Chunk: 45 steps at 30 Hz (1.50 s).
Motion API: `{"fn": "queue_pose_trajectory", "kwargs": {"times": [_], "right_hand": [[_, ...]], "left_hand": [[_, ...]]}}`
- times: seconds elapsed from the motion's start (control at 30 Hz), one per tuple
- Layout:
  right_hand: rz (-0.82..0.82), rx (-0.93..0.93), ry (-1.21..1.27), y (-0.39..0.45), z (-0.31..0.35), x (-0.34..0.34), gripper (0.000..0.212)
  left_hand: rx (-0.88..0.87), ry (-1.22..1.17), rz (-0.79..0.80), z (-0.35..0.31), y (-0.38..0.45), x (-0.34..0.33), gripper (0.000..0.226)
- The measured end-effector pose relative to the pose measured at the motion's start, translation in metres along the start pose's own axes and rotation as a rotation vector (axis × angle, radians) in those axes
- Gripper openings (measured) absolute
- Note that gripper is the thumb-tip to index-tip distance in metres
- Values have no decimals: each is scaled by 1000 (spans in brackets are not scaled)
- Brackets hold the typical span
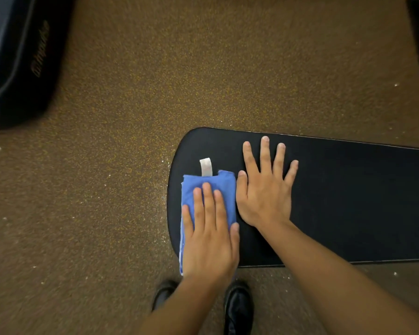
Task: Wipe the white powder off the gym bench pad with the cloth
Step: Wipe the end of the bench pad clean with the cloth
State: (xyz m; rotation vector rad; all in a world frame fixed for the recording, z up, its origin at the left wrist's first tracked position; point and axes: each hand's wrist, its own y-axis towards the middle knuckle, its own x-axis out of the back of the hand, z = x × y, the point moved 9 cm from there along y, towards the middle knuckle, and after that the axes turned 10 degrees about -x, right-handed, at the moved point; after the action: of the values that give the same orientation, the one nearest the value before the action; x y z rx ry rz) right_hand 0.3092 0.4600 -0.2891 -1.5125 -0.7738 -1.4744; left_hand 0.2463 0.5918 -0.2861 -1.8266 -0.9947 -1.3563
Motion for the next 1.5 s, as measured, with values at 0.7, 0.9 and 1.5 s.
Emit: {"fn": "queue_pose_trajectory", "kwargs": {"times": [0.7, 0.9, 1.5], "right_hand": [[-9, 7, 5, -2, 2, 2, 62], [-2, 2, 19, -1, 1, 1, 62], [-1, 5, 49, 0, 0, 3, 61]], "left_hand": [[12, -28, 37, 51, 103, 16, 64], [90, -128, -5, 82, 94, 23, 65], [98, -81, -15, 72, 94, 22, 68]]}}
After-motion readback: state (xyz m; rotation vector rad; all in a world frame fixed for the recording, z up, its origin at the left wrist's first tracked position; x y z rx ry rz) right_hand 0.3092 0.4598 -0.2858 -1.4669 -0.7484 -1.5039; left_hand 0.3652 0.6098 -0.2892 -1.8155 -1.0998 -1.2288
